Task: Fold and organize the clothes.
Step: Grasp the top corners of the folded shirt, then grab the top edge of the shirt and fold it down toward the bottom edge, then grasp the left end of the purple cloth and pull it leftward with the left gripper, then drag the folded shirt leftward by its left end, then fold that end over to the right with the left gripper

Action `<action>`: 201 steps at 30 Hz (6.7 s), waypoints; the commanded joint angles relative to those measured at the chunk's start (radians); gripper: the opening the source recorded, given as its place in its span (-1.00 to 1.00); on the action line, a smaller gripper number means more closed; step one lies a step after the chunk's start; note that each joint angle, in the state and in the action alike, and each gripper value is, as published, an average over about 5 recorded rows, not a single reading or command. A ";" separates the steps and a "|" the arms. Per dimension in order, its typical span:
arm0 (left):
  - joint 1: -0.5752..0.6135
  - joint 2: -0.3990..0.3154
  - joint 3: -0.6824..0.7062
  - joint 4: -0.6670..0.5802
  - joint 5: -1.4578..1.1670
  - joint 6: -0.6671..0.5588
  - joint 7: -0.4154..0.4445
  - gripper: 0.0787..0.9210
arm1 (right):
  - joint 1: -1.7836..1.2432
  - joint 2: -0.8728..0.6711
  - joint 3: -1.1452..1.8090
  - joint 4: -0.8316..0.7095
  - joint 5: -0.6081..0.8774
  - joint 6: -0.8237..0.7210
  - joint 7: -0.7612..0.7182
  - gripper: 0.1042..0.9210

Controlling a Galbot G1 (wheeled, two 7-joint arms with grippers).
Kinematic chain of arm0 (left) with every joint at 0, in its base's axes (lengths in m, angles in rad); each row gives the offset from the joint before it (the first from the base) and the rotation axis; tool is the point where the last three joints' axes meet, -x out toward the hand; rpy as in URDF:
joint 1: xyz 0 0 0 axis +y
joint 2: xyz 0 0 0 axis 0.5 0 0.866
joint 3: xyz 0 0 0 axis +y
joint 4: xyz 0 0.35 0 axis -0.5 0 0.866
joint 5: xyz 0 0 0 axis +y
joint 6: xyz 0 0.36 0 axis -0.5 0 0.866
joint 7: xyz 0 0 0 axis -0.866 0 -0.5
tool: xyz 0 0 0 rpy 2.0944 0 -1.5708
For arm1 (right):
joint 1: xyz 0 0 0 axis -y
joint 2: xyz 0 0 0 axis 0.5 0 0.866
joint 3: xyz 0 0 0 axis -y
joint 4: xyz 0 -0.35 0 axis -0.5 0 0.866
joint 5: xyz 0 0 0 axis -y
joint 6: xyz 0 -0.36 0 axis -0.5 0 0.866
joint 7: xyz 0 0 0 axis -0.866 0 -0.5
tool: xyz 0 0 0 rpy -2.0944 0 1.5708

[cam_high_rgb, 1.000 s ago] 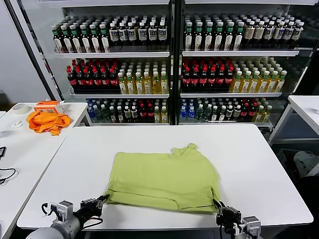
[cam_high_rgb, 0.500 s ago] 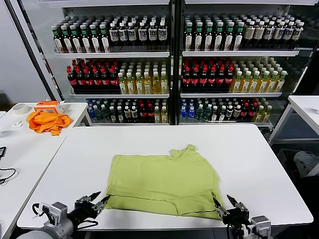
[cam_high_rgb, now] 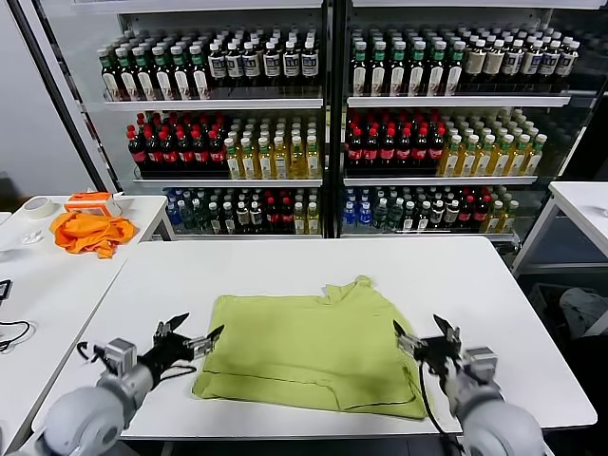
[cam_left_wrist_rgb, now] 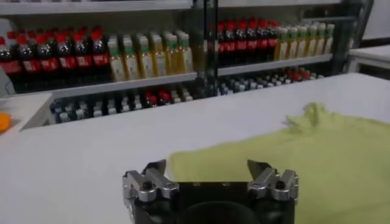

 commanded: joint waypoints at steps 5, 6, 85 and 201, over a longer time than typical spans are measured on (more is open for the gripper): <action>-0.393 -0.070 0.253 0.345 -0.004 -0.032 0.030 0.77 | 0.445 0.140 -0.231 -0.420 0.006 -0.004 0.010 0.76; -0.401 -0.073 0.258 0.361 -0.004 -0.032 0.034 0.77 | 0.458 0.152 -0.243 -0.449 0.005 -0.002 0.008 0.76; -0.289 -0.075 0.199 0.294 -0.071 -0.092 0.075 -0.99 | 0.344 0.172 -0.201 -0.332 0.064 0.072 0.060 -0.99; 0.084 0.008 -0.147 -0.085 0.223 0.094 -0.324 -0.95 | -0.357 0.086 0.092 0.175 -0.158 0.056 0.113 0.76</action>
